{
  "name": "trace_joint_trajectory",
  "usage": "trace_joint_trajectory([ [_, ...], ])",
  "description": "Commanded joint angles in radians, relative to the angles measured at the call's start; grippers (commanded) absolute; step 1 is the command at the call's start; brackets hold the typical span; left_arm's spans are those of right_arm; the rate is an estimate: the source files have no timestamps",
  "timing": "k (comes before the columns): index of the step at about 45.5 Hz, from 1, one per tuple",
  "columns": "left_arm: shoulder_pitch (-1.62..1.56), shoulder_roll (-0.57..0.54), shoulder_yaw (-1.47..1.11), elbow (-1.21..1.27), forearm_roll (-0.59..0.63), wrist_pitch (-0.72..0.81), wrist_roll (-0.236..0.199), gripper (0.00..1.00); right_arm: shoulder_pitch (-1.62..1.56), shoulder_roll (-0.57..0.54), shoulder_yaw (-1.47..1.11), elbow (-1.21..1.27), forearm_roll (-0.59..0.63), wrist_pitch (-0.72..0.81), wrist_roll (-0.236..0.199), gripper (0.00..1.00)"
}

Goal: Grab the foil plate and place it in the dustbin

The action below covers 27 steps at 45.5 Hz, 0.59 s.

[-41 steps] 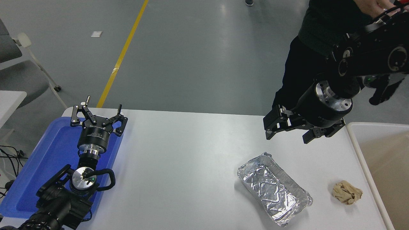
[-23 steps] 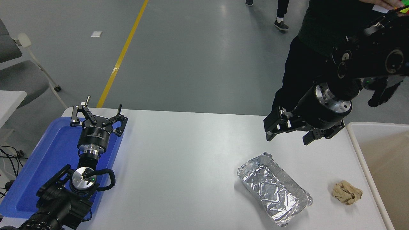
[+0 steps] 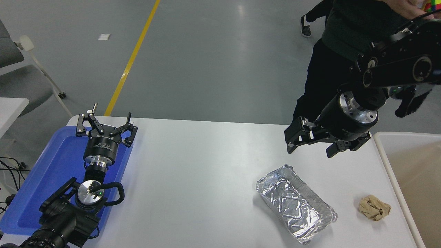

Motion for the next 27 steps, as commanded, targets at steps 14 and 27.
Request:
trace_joint_trajectory([
  [14,0.0,0.0,0.0,0.0,0.0,0.0,0.0,1.0,-0.146,-0.188,0.018,0.004,-0.168,-0.222,-0.001,1.0],
  [27,0.0,0.0,0.0,0.0,0.0,0.001,0.0,1.0,-0.351,-0.195,0.076,0.006,-0.248,-0.55,0.002,1.0],
])
